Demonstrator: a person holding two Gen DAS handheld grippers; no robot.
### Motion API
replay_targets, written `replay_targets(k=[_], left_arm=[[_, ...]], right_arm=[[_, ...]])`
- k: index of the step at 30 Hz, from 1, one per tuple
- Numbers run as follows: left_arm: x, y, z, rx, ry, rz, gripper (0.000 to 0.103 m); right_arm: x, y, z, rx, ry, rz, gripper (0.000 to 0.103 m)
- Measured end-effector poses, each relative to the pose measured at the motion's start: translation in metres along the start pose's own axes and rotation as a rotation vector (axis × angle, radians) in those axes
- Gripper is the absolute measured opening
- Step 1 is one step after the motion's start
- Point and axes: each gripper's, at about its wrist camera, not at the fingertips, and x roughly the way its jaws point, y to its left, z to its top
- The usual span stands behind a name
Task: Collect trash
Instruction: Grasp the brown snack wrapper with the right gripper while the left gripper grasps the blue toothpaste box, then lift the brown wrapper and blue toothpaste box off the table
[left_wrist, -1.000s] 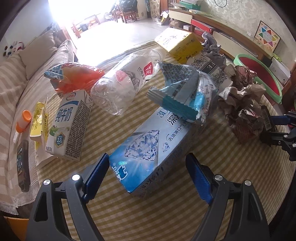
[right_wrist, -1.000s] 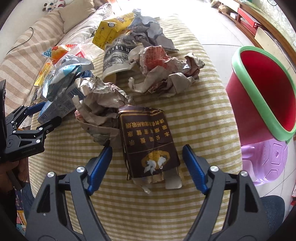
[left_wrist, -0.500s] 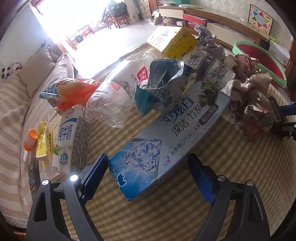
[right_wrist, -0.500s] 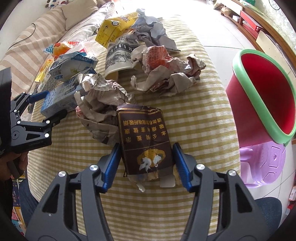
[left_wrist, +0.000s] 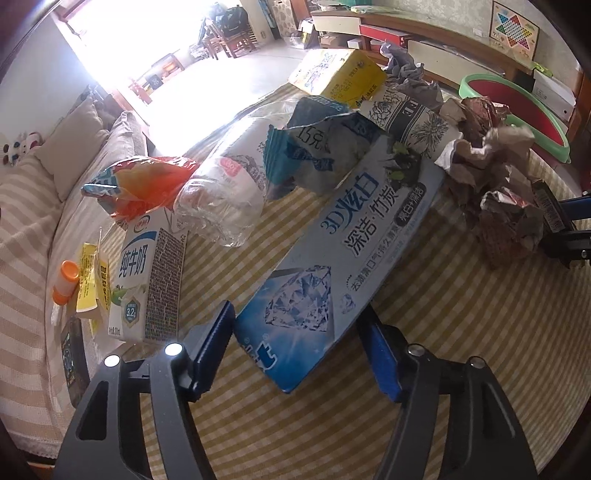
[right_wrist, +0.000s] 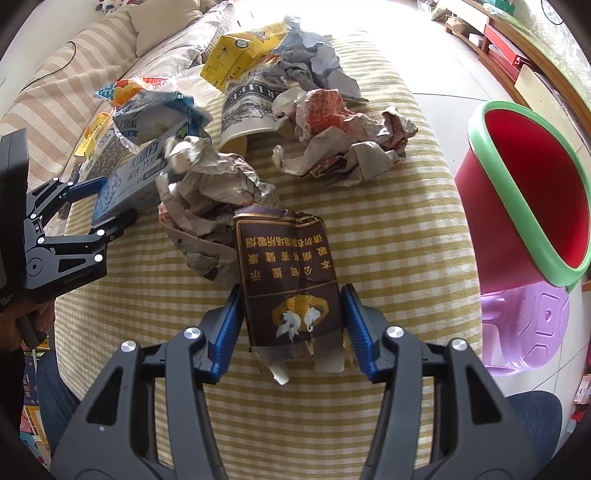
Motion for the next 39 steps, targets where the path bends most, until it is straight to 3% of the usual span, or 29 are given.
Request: replay_targets(k=[11, 26, 30, 39], left_arm=[[-0.031, 0.021, -0.031, -0.208, -0.020, -0.155, 0.053], [-0.084, 0.027, -0.074, -0.406, -0.092, -0.249, 0.050], [-0.085, 0.023, -0.077, -0.415, -0.080, -0.234, 0.050], [-0.071, -0.007, -0.093, -0.328, -0.005, -0.201, 0.058]], right_arm=[[-0.022, 0.002, -0.008, -0.013, -0.033, 0.010, 0.051], [-0.044, 0.016, -0.019, -0.038, -0.069, 0.029, 0.051], [-0.045, 0.020, -0.021, -0.047, -0.072, 0.035, 0.051], [-0.046, 0.018, -0.029, -0.040, -0.067, 0.041, 0.051]])
